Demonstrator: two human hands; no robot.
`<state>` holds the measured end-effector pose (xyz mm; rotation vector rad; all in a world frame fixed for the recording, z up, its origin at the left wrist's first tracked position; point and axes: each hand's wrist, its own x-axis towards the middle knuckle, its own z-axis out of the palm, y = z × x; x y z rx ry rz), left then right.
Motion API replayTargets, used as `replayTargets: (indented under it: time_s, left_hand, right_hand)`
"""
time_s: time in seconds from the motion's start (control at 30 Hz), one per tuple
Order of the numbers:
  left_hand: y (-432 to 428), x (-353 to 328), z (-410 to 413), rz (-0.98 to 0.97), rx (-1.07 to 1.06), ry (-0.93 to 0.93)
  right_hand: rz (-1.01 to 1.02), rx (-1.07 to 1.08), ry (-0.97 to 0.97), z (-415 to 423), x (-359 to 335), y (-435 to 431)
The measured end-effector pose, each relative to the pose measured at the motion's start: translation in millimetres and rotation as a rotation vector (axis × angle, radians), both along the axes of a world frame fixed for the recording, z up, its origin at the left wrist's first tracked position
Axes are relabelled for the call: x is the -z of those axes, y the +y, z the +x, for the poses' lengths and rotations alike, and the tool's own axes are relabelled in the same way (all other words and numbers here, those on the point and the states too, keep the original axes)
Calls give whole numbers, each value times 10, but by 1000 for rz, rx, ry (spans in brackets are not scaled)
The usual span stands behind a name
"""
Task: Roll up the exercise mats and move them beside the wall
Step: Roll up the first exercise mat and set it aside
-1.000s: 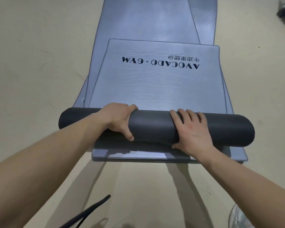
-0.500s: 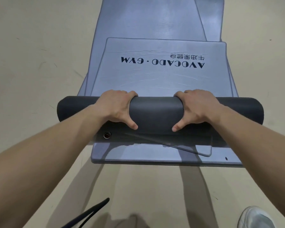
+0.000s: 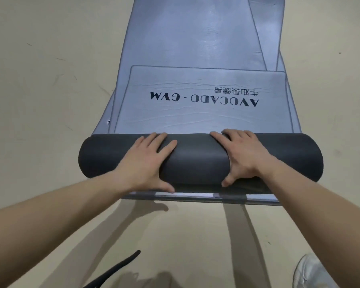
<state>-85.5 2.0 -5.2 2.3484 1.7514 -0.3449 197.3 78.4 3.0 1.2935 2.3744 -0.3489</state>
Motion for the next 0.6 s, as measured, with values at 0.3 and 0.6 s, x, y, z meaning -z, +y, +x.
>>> replayTargets:
  time_s: [0.3, 0.6]
  left_hand:
    - [426, 86, -100, -30, 86, 12]
    - [460, -166, 4, -66, 71, 62]
  right_hand:
    - [318, 5, 78, -38, 250, -189]
    - [-232, 107, 66, -193, -383, 327]
